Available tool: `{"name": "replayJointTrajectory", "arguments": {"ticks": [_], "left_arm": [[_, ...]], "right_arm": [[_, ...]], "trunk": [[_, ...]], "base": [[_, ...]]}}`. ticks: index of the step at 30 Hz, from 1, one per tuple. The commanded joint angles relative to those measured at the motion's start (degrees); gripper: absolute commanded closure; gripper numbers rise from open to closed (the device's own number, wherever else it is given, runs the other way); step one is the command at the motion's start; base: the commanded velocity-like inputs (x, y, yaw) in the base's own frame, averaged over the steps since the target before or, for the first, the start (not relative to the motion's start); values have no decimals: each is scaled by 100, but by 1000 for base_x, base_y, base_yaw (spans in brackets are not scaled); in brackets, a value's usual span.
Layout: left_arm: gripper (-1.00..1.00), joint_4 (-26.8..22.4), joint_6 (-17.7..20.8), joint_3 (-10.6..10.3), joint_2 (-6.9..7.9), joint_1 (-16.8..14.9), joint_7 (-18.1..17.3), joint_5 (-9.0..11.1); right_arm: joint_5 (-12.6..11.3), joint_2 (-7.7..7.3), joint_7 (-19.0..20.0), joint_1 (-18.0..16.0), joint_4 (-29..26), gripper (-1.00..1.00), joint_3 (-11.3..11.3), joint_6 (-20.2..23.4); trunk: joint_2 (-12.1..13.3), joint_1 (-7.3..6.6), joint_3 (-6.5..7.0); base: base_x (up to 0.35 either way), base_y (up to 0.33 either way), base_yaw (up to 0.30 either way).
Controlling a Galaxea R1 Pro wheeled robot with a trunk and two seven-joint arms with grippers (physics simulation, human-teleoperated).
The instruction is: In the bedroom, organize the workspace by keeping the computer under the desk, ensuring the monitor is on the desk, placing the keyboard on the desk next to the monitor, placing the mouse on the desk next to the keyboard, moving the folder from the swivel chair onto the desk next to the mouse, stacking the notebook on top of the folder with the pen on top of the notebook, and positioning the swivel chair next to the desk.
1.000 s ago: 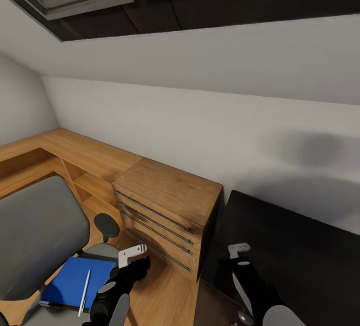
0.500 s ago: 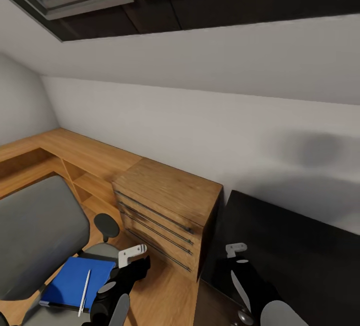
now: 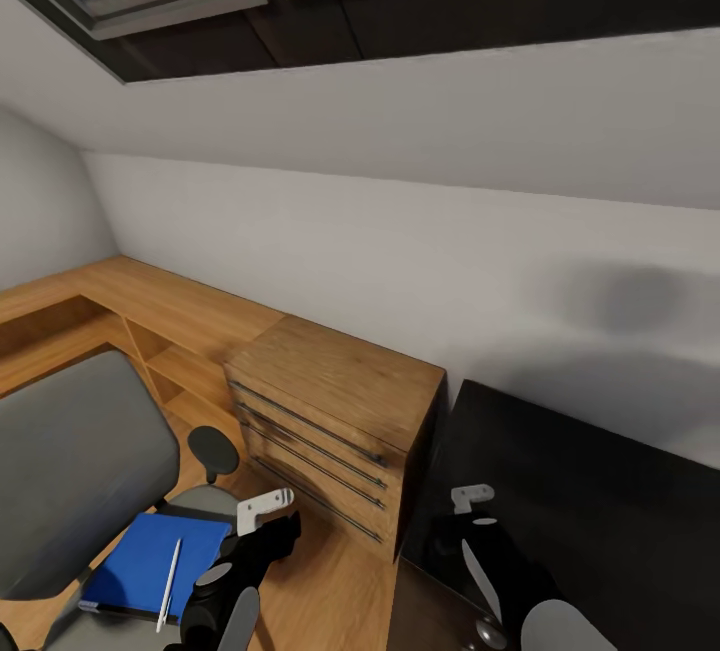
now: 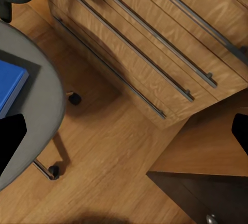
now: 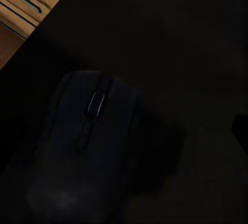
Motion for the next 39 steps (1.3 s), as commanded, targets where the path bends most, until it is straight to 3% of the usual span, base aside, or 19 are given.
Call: {"name": "replayJointTrajectory", "arguments": {"ticks": [1, 8, 14, 17, 19, 21, 25, 27, 28, 31, 33, 39], "left_arm": [[-100, -8, 13, -10, 1, -5, 55, 60], [-100, -7, 13, -7, 1, -5, 55, 59], [-100, 9, 12, -10, 1, -5, 60, 55], [-100, 23, 7, -12, 1, -6, 68, 51], [-100, 25, 7, -13, 1, -6, 66, 51], [-100, 27, 8, -13, 1, -5, 65, 50], [-100, 28, 8, -13, 1, -5, 64, 50], [-100, 28, 6, -13, 1, -5, 64, 50], [-100, 28, 5, -13, 1, -5, 64, 50], [-100, 28, 5, -13, 1, -5, 64, 50], [-100, 28, 5, -13, 1, -5, 64, 55], [-100, 28, 5, -13, 5, -5, 64, 51]], "right_arm": [[56, 0, -5, -3, -15, -100, 0, 37], [54, -3, -15, -3, -316, -100, -4, 40], [43, 9, -21, 18, -992, -100, -5, 97], [39, 19, -23, 109, -1604, -100, -1, 246], [39, 21, -23, 244, -1937, -100, 1, 369], [38, 41, -23, 694, -2849, -100, 11, 582], [35, 101, -23, 1088, -3611, -100, 15, 853], [21, 166, -23, 1352, -4168, -100, 16, 1119], [-54, 257, -23, 1668, -4826, -100, 43, 1525], [-105, 284, -23, 1758, -5005, -100, 85, 1707], [-151, 305, -18, 1827, -5156, -100, 320, 1857], [-330, 322, -15, 1848, -5227, -100, 532, 1894]], "trunk": [[-10, 2, -10], [-10, 2, -10], [-10, 2, -10], [-10, 2, -10], [-10, 2, -10], [-10, 2, -10], [-10, 2, -10], [-10, 2, -10], [-10, 2, -10], [-10, 2, -10], [-10, 2, -10], [-10, 2, -10]], "base": [[0, 0, 0], [0, 0, 0], [0, 0, 0], [0, 0, 0], [0, 0, 0], [0, 0, 0], [0, 0, 0], [0, 0, 0], [0, 0, 0], [0, 0, 0], [0, 0, 0], [0, 0, 0]]}}
